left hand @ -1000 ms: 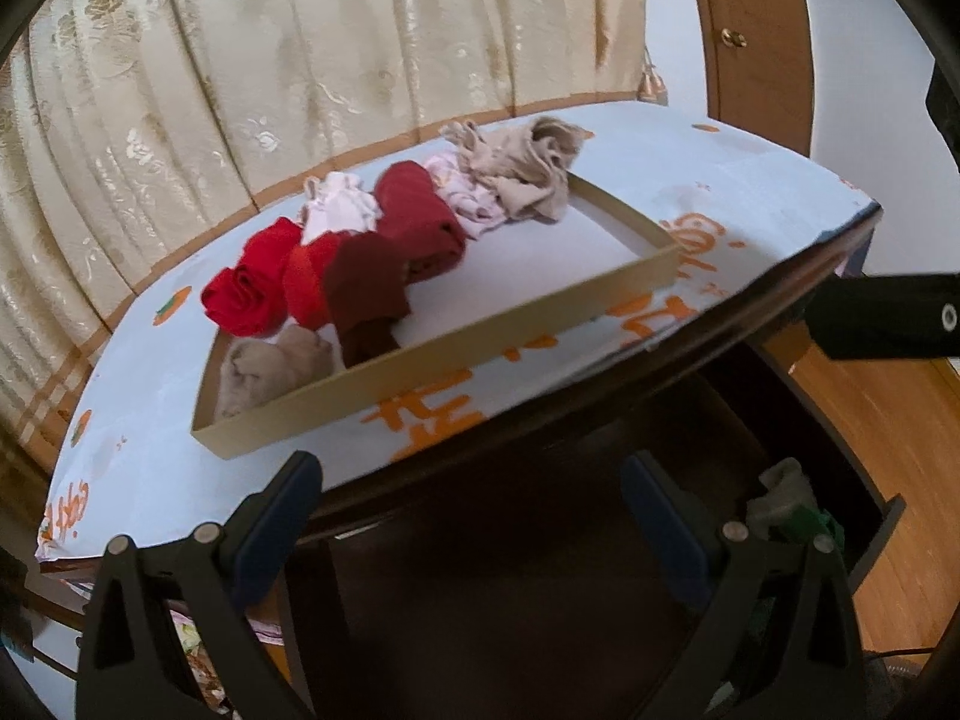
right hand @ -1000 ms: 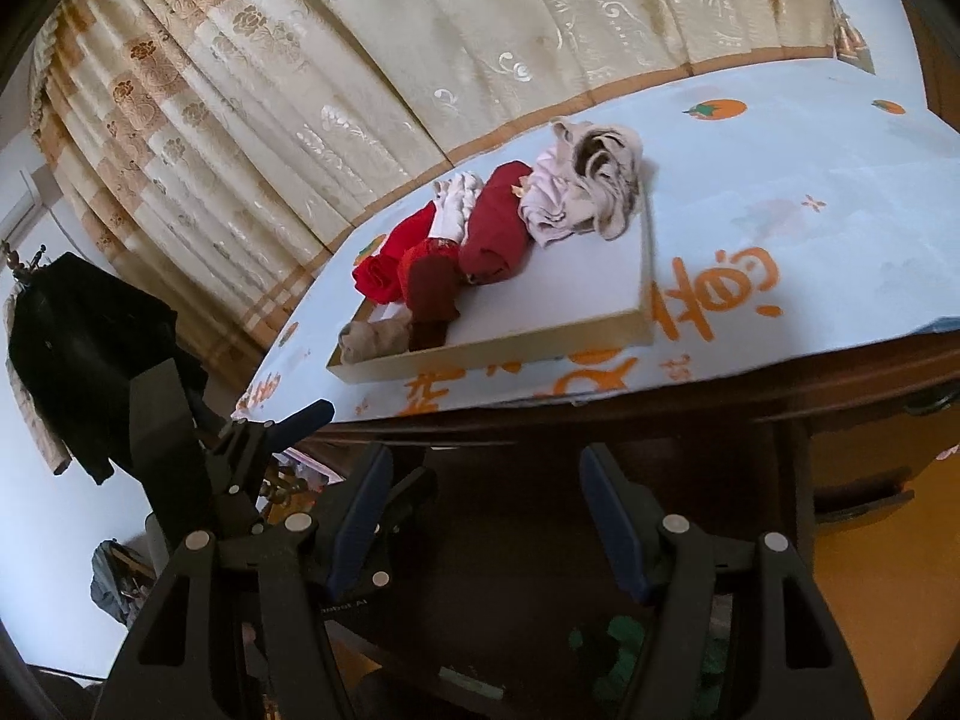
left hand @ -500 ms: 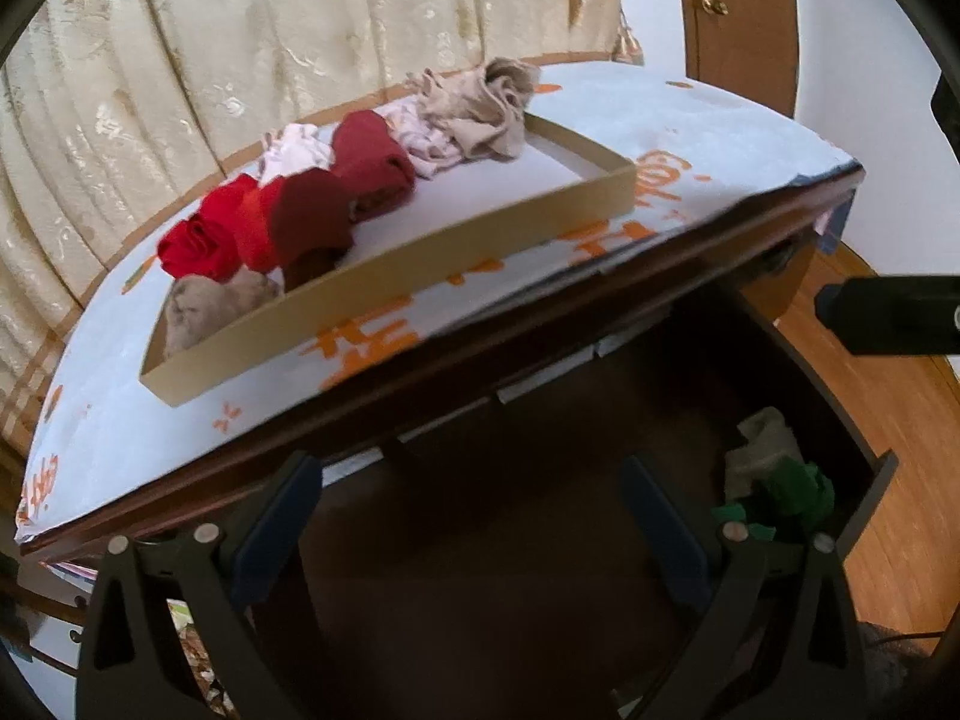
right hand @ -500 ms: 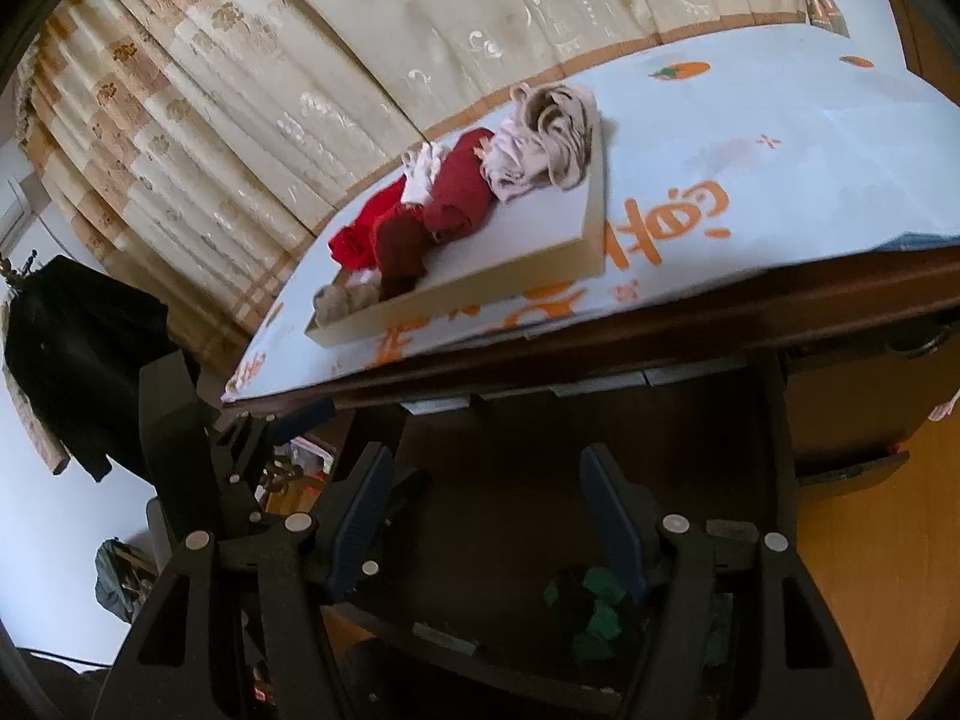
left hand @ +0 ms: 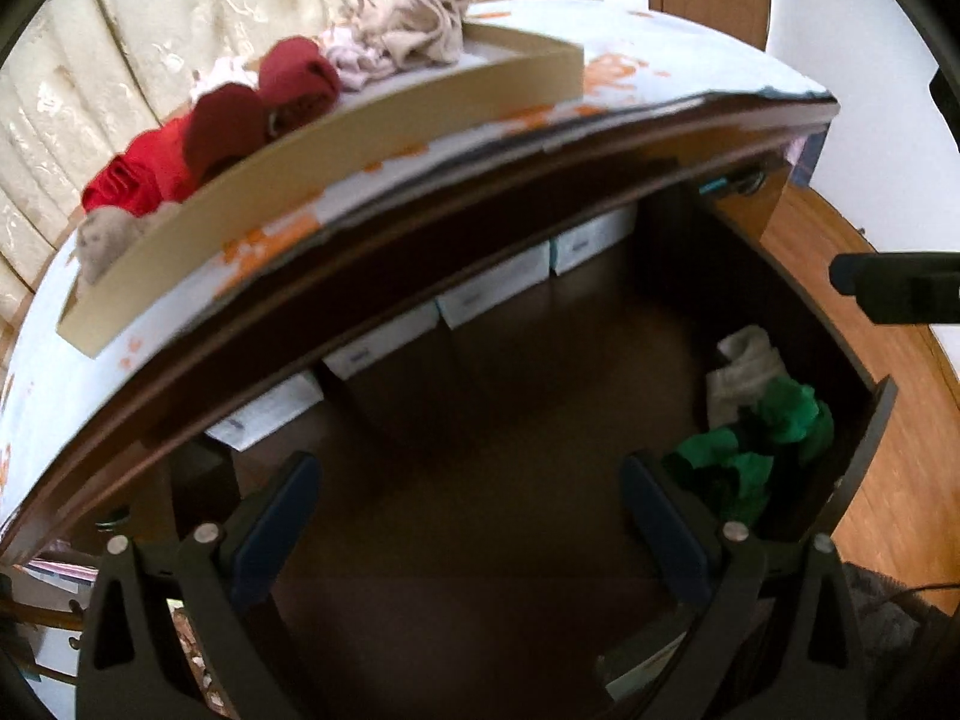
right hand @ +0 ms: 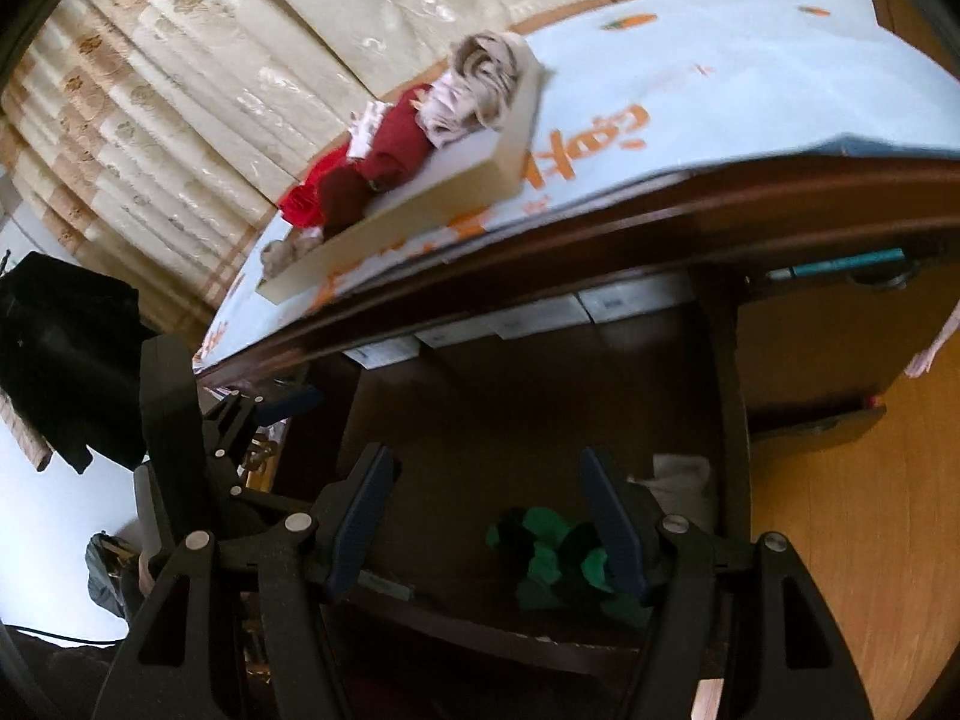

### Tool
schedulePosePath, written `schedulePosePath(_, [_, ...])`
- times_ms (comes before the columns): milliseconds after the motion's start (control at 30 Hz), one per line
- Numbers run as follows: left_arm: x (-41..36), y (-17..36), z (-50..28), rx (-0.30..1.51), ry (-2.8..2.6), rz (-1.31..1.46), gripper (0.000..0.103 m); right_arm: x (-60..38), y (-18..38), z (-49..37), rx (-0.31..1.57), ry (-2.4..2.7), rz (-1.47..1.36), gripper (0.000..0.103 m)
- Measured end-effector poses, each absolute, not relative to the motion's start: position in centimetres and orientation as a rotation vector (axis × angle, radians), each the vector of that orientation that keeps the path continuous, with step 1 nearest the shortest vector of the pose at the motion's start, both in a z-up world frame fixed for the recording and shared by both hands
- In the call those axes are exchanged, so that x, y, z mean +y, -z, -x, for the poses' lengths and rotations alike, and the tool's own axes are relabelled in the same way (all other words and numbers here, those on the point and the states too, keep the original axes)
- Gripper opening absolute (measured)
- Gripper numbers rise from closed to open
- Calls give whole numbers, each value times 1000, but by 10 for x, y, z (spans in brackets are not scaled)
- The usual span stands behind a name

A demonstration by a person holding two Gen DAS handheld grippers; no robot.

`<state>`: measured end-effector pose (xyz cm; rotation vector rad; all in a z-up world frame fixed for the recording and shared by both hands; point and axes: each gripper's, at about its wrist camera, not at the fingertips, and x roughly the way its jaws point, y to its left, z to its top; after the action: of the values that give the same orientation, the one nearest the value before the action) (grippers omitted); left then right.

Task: Take underwear out of drawer
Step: 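Withdraw both open tools from the tray and lower them into the drawer, then reach the left tool to the green sock while the right tool reaches the grey sock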

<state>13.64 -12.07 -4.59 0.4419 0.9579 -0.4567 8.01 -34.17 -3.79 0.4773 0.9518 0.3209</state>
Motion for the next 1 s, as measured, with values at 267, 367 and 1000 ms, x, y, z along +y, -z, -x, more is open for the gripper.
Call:
schedulePosePath(267, [-126, 64, -145, 1087, 538, -402, 101, -354, 48, -71, 990, -288, -437, 67])
schedulePosePath(367, [-133, 72, -148, 1128, 605, -375, 101, -359, 47, -70, 1003, -254, -401, 67])
schedulePosePath(1000, [-218, 108, -136, 1198, 1106, -627, 99, -404, 44, -63, 988, -227, -561, 67])
